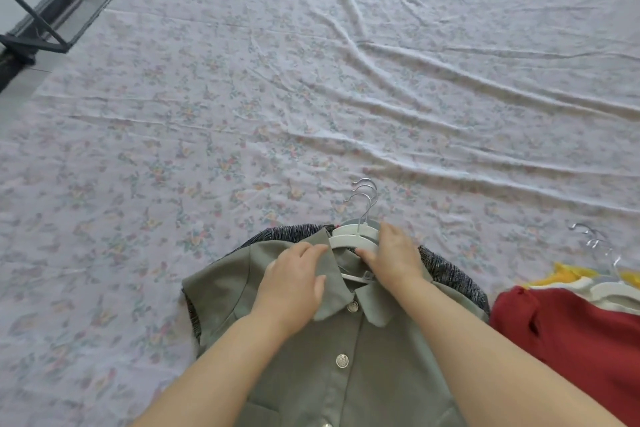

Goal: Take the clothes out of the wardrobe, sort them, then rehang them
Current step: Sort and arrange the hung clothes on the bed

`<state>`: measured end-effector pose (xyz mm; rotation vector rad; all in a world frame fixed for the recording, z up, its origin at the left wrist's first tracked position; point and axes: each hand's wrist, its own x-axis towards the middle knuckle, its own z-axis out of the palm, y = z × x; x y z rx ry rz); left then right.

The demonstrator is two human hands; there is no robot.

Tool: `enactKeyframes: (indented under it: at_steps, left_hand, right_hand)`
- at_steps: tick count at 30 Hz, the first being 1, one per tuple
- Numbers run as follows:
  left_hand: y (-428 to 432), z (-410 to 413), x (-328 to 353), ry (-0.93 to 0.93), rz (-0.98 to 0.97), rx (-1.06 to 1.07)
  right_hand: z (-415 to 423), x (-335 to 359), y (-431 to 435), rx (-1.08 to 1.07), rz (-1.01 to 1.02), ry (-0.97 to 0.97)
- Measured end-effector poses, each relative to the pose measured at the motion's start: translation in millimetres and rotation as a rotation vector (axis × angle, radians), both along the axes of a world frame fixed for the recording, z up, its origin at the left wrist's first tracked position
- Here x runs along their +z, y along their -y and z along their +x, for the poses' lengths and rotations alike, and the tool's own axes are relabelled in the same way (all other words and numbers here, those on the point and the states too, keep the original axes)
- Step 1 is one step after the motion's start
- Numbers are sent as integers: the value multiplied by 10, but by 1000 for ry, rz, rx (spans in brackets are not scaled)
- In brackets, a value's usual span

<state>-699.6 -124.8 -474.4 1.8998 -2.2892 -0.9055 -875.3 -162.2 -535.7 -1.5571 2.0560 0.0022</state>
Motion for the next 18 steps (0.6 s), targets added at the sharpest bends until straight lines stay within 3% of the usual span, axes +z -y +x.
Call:
enactKeyframes:
  at_steps: [5,9,14,18]
  left_hand:
    - [-27,76,-117,-26,-19,-1]
    - [26,49,-68,-87,-51,23]
    - [167,-71,49,-149,-119,32]
    - [229,-197,38,-96,-142,-79]
  right_hand:
    - [-24,-56,50,-47,-6,-11]
    - [-94,83,-42,-76,-83,105]
    - [-171,346,-362,-71,-287,244]
    - [-155,357,-576,-26,-448,206]
